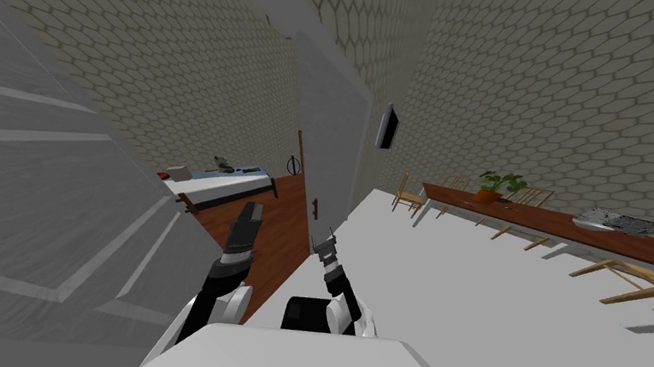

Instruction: Push the door open

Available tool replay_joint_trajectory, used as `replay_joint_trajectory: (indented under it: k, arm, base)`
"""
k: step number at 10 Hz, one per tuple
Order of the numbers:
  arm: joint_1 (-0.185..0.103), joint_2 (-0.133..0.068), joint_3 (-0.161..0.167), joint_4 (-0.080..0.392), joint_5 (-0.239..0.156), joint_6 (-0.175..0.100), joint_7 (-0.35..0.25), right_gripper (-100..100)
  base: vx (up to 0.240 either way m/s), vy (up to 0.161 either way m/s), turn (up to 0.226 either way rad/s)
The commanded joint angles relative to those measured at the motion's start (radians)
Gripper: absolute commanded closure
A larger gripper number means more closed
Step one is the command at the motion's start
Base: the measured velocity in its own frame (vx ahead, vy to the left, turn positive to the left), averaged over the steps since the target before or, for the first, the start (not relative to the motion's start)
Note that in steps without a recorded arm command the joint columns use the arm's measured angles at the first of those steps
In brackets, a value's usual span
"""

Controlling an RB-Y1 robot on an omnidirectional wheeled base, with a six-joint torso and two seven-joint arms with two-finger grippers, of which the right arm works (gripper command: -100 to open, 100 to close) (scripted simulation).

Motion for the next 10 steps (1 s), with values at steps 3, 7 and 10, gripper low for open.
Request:
replay_joint_trajectory:
  k: [3,7,10]
  arm:
    - [-0.039,-0.005,0.072,0.085,-0.046,-0.027,-0.070,-100]
    - [-0.071,-0.011,0.131,0.149,-0.084,-0.043,-0.126,-100]
    - [-0.108,-0.017,0.198,0.222,-0.129,-0.061,-0.190,-100]
  base:
    - [0.115,-0.053,0.071]
    - [0.099,-0.040,0.046]
    - [0.134,-0.051,0.074]
